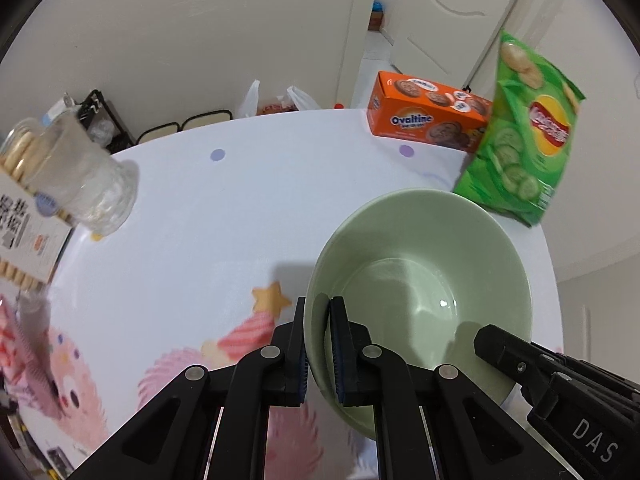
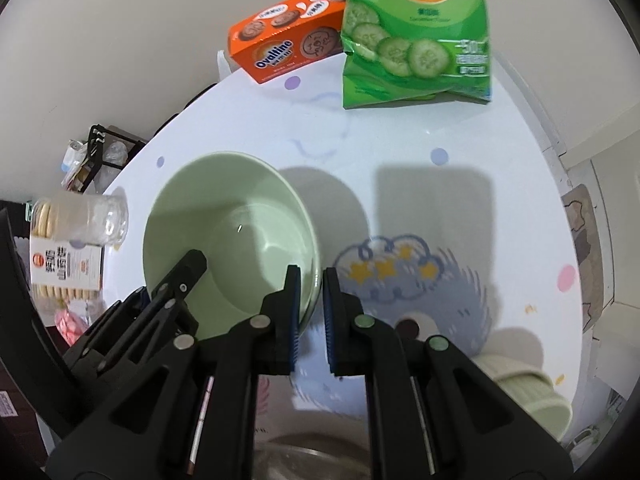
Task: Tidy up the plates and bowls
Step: 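Carry the green bowl with both grippers onto the green bowl stack, open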
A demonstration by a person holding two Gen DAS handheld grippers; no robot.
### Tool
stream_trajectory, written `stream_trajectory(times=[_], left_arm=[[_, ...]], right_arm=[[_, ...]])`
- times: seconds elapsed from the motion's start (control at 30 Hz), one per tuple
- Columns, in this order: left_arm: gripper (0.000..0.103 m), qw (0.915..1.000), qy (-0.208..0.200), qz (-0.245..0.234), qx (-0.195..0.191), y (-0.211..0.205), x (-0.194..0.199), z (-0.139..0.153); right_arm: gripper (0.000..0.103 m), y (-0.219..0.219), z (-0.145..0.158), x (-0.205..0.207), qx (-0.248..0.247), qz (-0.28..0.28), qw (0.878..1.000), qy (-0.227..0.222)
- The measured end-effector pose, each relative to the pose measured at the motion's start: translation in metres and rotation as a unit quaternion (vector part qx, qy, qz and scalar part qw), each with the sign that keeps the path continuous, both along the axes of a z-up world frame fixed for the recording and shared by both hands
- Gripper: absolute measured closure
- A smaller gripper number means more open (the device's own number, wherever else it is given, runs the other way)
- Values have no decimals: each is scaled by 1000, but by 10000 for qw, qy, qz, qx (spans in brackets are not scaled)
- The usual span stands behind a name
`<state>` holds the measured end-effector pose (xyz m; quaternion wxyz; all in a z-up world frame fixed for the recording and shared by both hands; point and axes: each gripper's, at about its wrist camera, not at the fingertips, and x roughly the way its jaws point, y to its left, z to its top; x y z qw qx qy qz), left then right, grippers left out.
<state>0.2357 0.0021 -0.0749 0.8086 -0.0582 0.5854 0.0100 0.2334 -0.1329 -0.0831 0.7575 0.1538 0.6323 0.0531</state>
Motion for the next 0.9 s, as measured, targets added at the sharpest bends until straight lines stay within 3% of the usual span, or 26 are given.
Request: stream_trajectory(times=[0.3, 0.6, 0.9], left_arm=[[95, 9999, -119, 36, -41, -7, -44, 38], [95, 9992, -396, -71, 0, -26, -95, 84], [95, 9973, -613, -412, 32, -73, -129, 111]], right_arm=[[91, -4, 28, -50, 0, 108, 9997, -239], [91, -25, 76, -101, 4, 179, 9980, -603], [91, -62, 102, -146, -62, -14, 9966, -817]])
